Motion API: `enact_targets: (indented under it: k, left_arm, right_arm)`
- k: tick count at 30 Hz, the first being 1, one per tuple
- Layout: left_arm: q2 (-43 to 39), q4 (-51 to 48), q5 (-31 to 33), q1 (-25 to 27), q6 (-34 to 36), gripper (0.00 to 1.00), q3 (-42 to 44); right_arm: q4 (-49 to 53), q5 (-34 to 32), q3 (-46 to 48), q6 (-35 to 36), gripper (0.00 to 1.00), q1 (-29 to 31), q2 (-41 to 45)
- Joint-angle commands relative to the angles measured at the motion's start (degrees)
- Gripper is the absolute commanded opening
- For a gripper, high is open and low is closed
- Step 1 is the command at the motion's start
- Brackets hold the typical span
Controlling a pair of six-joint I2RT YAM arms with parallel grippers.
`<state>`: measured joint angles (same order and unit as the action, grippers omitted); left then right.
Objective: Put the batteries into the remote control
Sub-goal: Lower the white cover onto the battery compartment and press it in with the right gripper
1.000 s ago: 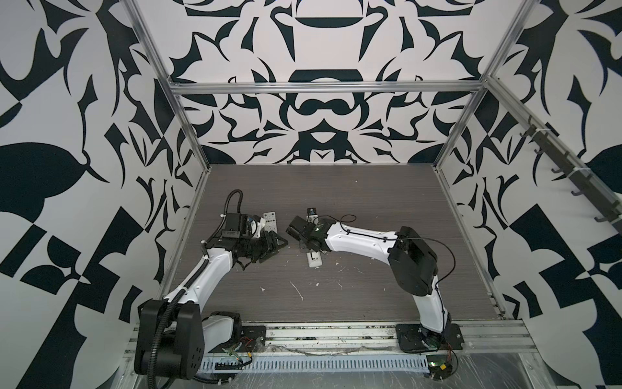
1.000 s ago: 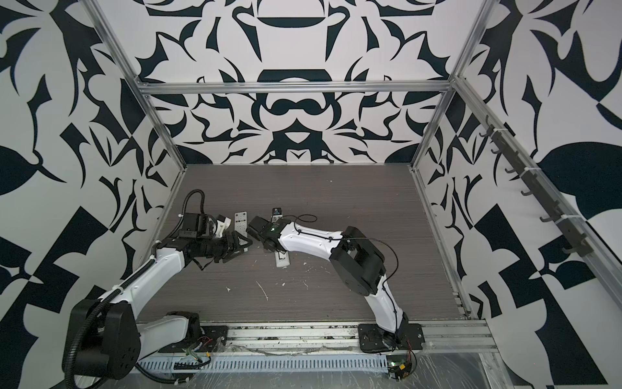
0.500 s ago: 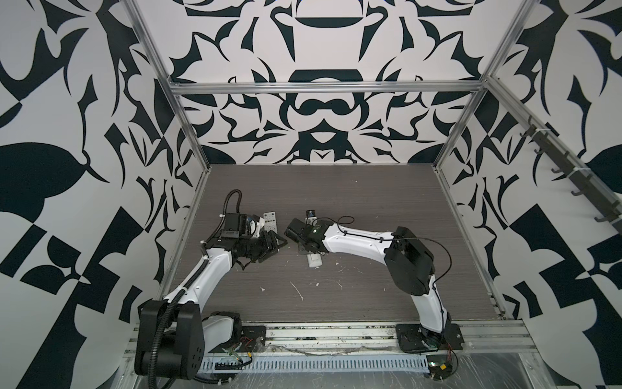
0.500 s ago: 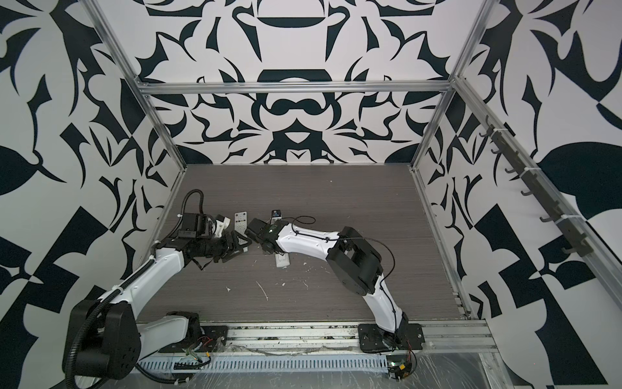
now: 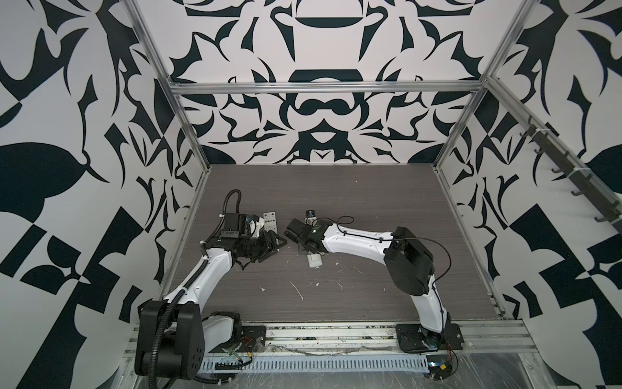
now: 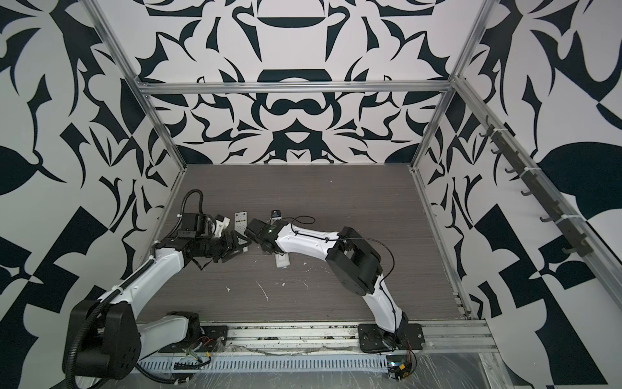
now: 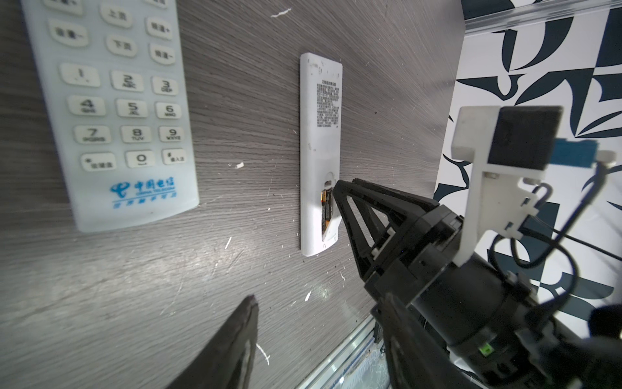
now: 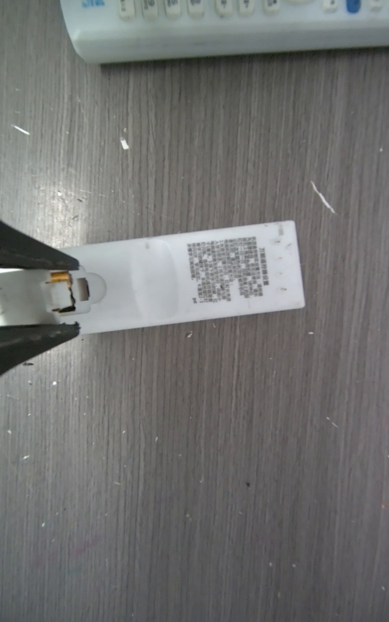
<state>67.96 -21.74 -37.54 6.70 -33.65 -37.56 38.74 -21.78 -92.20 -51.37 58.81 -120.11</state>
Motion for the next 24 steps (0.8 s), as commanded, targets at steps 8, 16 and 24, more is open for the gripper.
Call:
enact_targets:
  k: [8, 16, 24]
  left_arm:
    - [-1.64, 0.13, -0.87, -0.37, -0.01, 0.62, 1.52]
    - [-1.73, 0.41, -1.04, -0.37, -0.01, 0.64, 1.58]
    - [-1.78, 0.55, -1.13, -0.37, -0.06, 0.64, 1.62]
  right_arm:
    - [2.63, -0.94, -1.14, -1.35, 0.23, 0.87, 0.06]
    - [2.35, -0.98, -1.07, -1.29, 0.35, 0.88, 0.17]
    - [1.91, -1.37, -1.39, -0.77, 0.45, 0.87, 0.48]
